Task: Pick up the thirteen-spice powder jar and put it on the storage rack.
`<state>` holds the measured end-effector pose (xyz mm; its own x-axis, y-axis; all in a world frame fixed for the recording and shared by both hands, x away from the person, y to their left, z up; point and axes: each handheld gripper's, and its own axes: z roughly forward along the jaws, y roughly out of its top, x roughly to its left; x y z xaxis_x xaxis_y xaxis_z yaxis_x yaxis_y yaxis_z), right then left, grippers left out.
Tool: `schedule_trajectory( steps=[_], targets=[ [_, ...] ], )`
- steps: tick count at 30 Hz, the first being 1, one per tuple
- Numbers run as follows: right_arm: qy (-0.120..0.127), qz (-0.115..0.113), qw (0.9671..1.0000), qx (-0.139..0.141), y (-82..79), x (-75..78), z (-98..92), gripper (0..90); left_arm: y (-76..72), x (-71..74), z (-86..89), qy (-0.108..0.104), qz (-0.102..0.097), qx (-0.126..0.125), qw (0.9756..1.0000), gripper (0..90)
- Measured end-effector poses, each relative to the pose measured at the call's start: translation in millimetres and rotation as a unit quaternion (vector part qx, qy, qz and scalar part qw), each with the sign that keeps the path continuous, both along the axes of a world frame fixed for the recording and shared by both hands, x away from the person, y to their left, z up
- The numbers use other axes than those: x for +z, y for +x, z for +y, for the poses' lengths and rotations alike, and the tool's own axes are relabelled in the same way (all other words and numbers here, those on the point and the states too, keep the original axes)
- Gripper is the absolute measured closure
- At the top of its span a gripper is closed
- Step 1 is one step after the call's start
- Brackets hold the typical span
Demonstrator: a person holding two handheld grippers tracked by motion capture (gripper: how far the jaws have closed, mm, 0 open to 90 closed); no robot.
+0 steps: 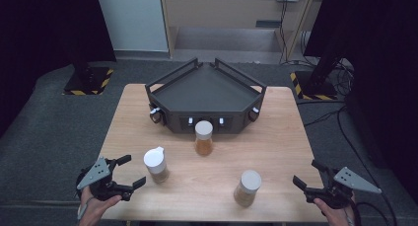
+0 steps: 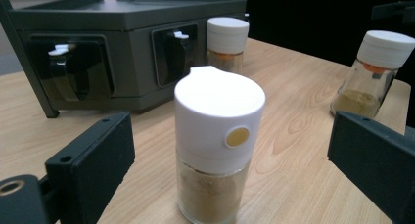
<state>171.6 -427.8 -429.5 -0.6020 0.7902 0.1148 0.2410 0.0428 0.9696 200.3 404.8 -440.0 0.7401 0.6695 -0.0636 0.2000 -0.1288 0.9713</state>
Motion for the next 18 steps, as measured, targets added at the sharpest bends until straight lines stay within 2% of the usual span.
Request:
schedule_trajectory(
  steps=[5,9,18],
  targets=[
    [-0.009,-0.007,0.9999,0.002,0.1,-1.4,-1.0,4.0,-0.1,-1.5,0.9,-0.001,-0.003,-0.003,1.0000,2.6],
    [-0.011,-0.001,0.9999,0.007,2.5,-2.1,-0.9,3.9,0.2,-3.7,2.6,-0.010,-0.002,0.001,0.9999,2.4],
    [-0.009,0.003,0.9999,0.012,3.7,-3.7,-2.9,4.3,0.3,-5.6,5.5,-0.012,-0.005,0.001,0.9999,2.0]
  ],
)
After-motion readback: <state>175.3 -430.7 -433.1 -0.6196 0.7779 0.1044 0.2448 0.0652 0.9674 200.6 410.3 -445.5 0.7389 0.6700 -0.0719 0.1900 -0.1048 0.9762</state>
